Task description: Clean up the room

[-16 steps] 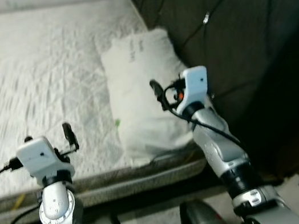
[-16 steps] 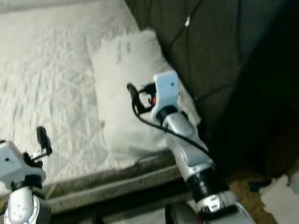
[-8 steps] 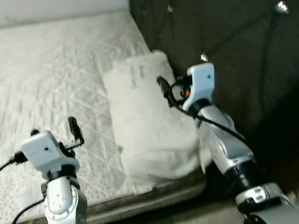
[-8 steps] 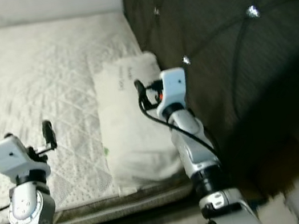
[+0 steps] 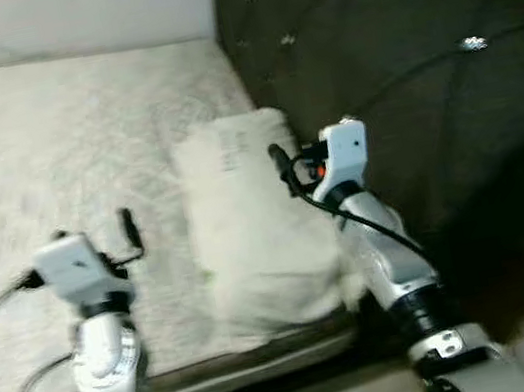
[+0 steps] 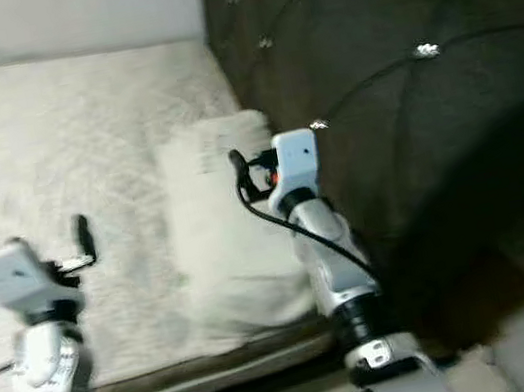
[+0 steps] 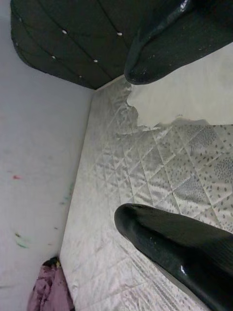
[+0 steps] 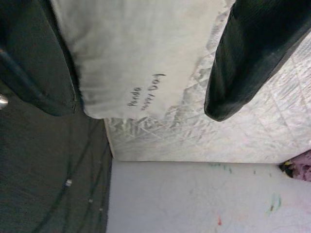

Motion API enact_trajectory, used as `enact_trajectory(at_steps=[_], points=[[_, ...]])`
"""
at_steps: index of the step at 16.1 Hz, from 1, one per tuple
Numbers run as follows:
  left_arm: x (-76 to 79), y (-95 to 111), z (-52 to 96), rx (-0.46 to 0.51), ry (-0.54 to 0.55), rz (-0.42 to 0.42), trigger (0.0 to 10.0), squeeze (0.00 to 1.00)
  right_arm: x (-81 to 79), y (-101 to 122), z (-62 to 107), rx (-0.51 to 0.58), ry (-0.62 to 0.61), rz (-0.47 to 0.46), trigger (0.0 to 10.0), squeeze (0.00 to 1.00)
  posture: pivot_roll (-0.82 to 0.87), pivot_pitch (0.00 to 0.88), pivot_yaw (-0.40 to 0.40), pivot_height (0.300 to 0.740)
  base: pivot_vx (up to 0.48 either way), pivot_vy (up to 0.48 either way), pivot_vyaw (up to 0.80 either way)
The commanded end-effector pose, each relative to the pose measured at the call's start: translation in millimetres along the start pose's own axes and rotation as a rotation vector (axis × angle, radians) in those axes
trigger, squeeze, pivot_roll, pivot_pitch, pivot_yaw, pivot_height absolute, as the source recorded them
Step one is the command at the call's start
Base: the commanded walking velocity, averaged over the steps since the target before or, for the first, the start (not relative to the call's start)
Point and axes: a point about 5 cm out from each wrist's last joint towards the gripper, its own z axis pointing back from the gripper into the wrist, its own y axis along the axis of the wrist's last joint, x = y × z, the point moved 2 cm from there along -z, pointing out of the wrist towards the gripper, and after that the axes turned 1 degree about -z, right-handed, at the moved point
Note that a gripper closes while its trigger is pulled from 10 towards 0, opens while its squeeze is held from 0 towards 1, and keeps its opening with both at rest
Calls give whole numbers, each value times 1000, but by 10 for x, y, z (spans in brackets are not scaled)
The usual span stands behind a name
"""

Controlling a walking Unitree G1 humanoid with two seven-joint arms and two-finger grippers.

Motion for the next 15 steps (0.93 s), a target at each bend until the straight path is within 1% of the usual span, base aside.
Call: enact_trajectory(at_steps=[1, 15], points=[[-26, 4, -10, -1, 6, -8, 10000, 0, 14, 28, -12, 9, 1, 2, 10000, 0, -13, 0, -61, 740, 0, 480, 0], [-1, 8, -23, 3, 4, -1, 10000, 0, 18, -28, -16, -12, 16, 9, 10000, 0, -14, 0, -66, 740, 0, 480, 0]])
